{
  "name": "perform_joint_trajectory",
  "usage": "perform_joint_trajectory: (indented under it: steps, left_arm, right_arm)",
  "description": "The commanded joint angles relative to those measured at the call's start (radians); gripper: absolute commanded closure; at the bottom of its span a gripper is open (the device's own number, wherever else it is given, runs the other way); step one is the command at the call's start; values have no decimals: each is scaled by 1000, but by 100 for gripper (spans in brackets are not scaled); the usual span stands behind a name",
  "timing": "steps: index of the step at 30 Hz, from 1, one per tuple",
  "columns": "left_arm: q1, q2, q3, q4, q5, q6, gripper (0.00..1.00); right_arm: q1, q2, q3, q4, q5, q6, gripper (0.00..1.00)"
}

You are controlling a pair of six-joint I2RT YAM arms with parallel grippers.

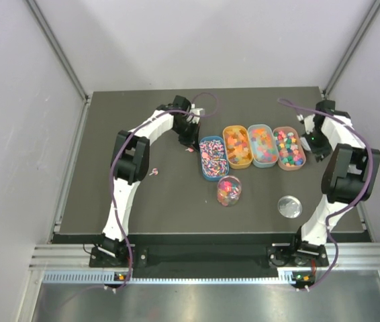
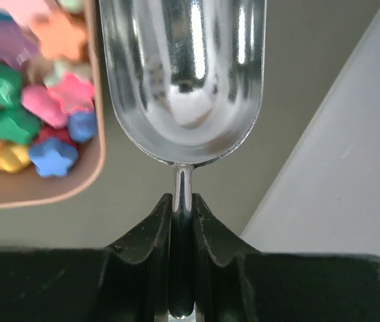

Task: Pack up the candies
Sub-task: Adjust the storage box at the center of the board, then place the spatula at the center of the board.

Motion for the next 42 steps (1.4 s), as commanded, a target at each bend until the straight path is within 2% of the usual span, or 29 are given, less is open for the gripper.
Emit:
perform_joint_trajectory:
  steps: [1,8,12,16,22,25,32,39,42]
  left_arm:
    - [-12,-67,-16,69,-42,25,100]
    - [-7,-112,-36,65,-69,32,97]
    - [-7,-130,-49,63,-84,32,87]
    - [-5,-166,-62,63,-112,32,73]
    - [-2,-204,-67,62,-130,32,62]
    - [-2,-225,-76,63,-127,32,60]
    - [-4,-334,-114,26,-172,51,58]
    - [-34,-532,-262,-26,-29,118,51]
    - [-88,-575,-286,-125,41,178,54]
  right_arm:
    - [-76,-82,-56,-42,-101,3,100]
    - [-128,-80,-161,-5,-152,20,100]
    - [-127,-77,-166,1,-183,46,100]
    - [-127,-106,-178,-10,-186,50,87]
    - [-134,-195,-207,-27,-160,34,75]
    - [-139,-229,-236,-22,-166,24,71]
    - [-140,-338,-247,-56,-157,17,68]
    - [-139,-512,-228,-154,-275,-77,68]
    - [-139,-611,-270,-215,-373,-141,68]
